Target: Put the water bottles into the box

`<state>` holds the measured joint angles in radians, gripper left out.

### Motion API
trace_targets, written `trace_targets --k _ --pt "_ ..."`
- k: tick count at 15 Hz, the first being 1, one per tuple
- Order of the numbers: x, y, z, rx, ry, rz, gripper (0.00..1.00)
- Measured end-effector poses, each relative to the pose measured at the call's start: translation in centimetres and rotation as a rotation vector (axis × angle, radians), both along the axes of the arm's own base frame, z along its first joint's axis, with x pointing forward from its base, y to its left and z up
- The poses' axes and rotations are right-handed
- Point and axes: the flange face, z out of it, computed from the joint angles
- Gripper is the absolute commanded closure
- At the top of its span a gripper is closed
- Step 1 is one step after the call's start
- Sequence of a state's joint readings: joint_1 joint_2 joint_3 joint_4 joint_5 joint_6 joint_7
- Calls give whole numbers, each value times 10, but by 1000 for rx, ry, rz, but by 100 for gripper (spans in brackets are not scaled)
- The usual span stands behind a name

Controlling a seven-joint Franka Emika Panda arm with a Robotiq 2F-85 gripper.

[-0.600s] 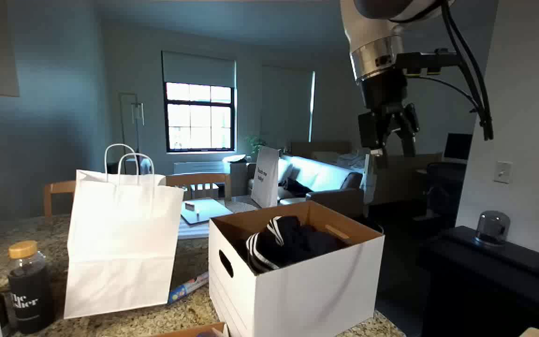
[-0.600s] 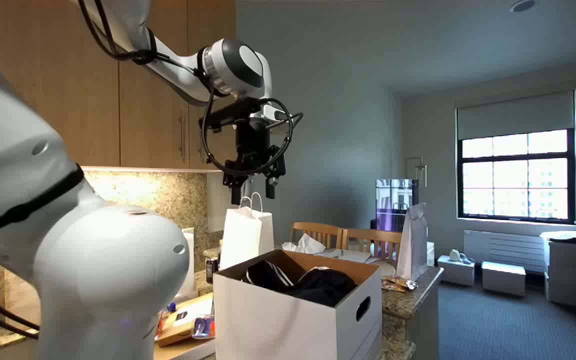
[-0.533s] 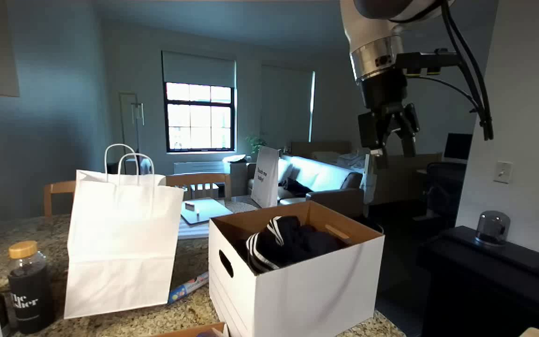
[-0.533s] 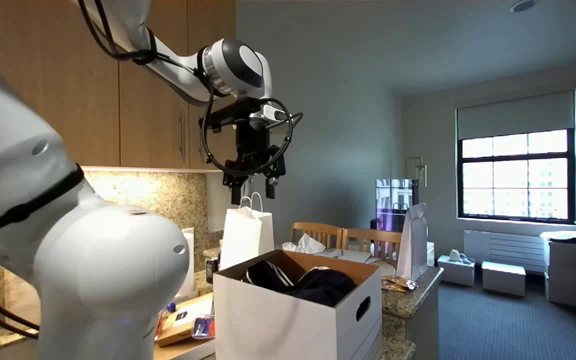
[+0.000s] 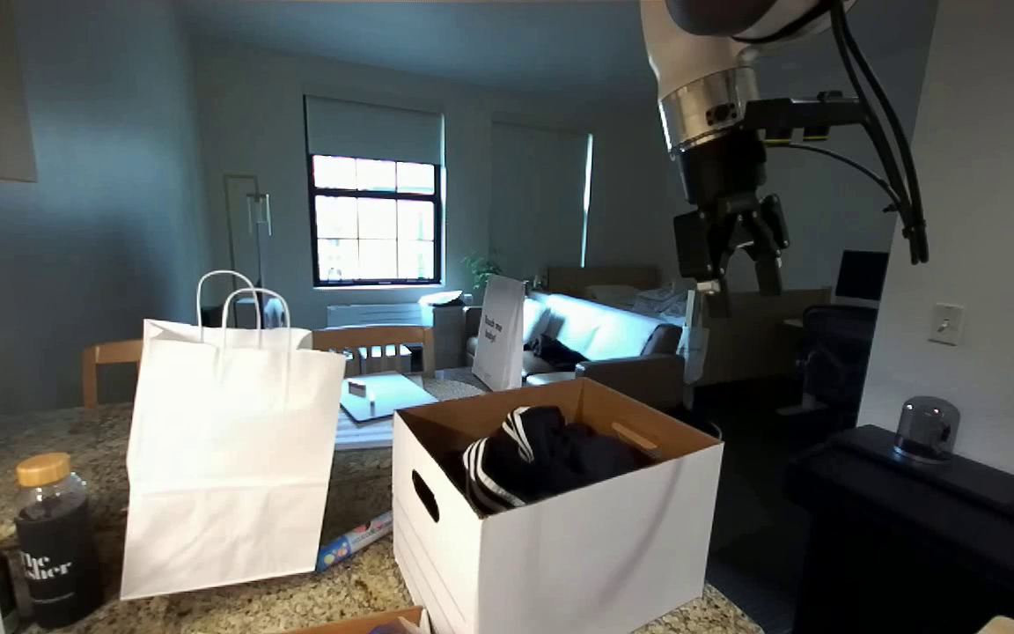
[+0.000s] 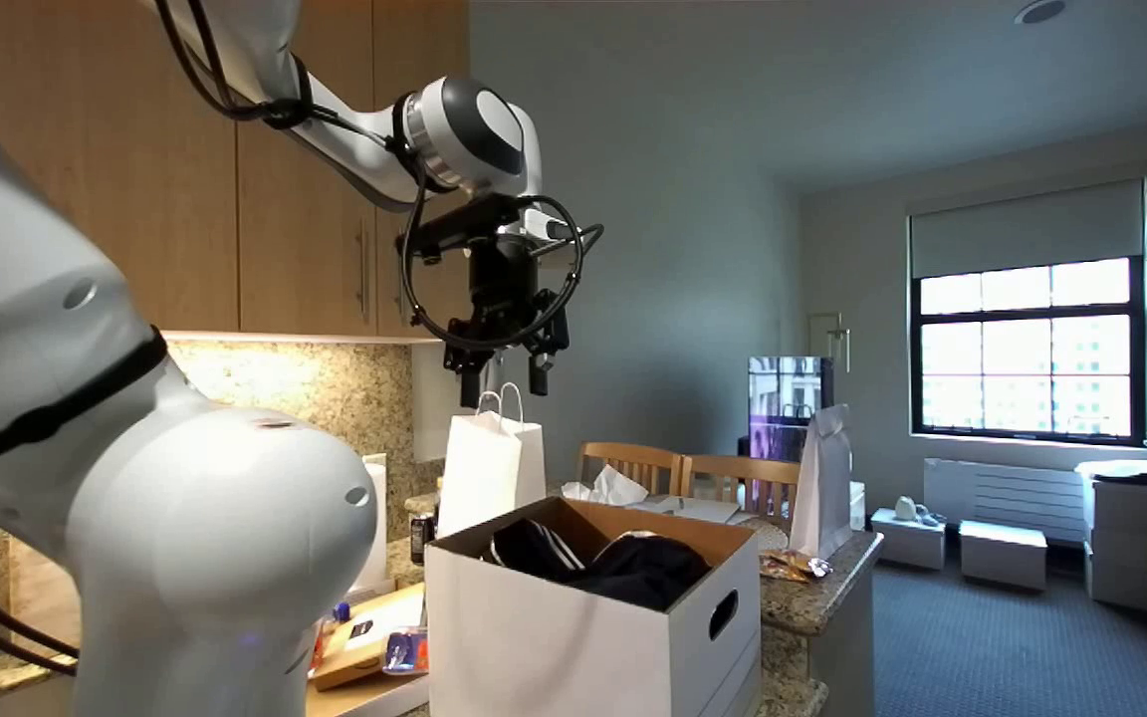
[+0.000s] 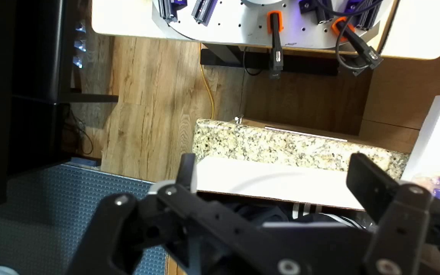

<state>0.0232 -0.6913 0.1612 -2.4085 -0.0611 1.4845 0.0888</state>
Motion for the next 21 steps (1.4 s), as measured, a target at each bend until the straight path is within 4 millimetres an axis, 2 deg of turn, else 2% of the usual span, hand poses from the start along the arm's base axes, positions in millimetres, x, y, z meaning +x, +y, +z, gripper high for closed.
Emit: trace_targets --k 9,13,17,21 --pt "0 0 0 1 0 0 0" --pt "5 7 4 -8 -56 11 0" --pt "18 33 16 -16 -216 -3 0" --pt "26 90 16 6 -364 -1 0"
